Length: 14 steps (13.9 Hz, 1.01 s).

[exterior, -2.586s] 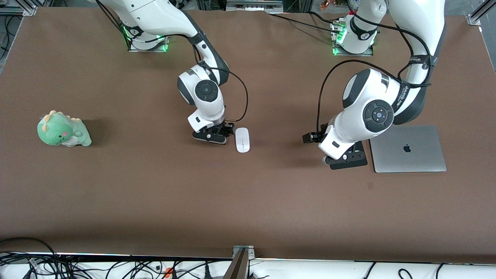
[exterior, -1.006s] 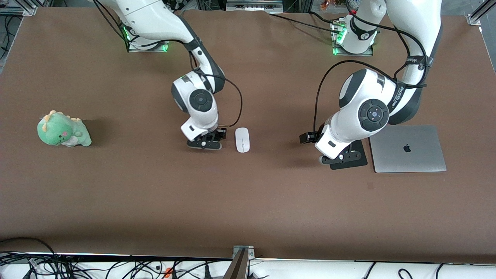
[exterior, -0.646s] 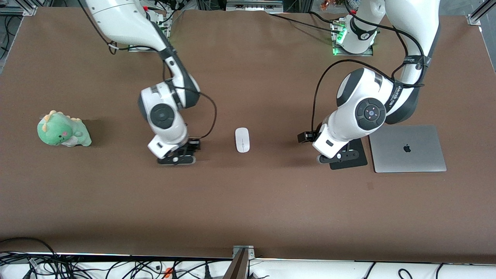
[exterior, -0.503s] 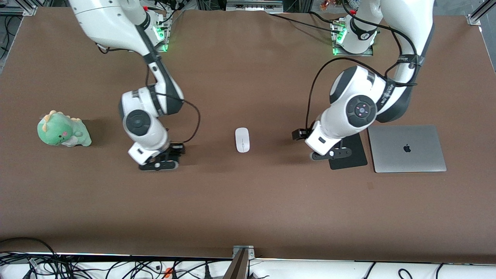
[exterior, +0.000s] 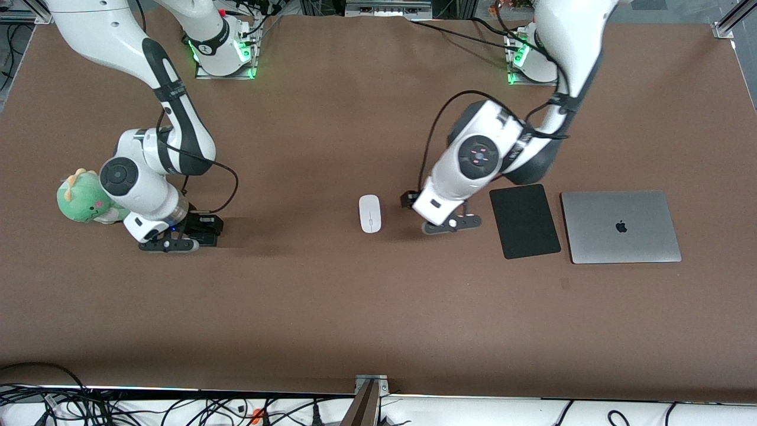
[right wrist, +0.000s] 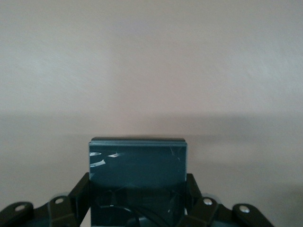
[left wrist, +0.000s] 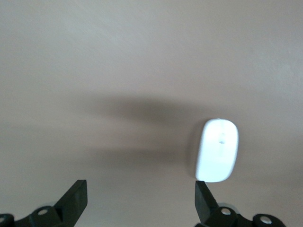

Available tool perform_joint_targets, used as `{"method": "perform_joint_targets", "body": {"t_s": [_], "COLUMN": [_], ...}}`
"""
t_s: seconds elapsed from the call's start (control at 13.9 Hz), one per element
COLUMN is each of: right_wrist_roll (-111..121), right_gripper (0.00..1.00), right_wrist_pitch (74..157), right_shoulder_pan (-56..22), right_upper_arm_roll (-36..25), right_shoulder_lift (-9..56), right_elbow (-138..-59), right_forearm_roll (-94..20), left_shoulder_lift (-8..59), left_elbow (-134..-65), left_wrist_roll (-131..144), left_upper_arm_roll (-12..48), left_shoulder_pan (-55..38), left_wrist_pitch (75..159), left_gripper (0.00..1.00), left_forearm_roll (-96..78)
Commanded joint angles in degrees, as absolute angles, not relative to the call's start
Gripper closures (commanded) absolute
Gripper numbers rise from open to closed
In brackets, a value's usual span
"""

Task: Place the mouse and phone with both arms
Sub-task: 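Carry the phone toward the plush toy while the left gripper reaches the mouse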

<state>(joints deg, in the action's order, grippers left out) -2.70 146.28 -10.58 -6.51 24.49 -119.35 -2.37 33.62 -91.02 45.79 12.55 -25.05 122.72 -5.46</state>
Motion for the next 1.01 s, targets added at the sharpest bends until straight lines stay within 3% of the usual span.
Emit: {"method": "perform_joint_targets", "body": {"t_s": [0.0,0.43,0.93], "right_wrist_roll": [1.48,3.43,4.74], "right_gripper": [0.55,0.55,0.51], "right_wrist_pitch": [150.81,153.28,155.55], "right_shoulder_pan": [-7.13,-2.73,-1.41], "right_upper_arm_roll": [-5.89,-5.89,-5.89], "right_shoulder_lift": [19.69,20.74,23.99], "right_elbow": [-126.90,-128.76,-128.58], "right_forearm_roll": [-3.43,-3.52,-3.52], "left_shoulder_lift": [37.60,47.45,51.94], "left_elbow": [-88.43,-77.79,-77.08], "left_wrist_roll": [53.51,53.53,53.35], "left_upper_arm_roll": [11.25,11.16,11.16], "left_shoulder_pan": [-31.36,-35.95,-37.88], "left_wrist_pitch": [126.81,127.09,132.97], "left_gripper": [0.00,0.00,0.00], "left_forearm_roll": [-5.45,2.96,6.42]}}
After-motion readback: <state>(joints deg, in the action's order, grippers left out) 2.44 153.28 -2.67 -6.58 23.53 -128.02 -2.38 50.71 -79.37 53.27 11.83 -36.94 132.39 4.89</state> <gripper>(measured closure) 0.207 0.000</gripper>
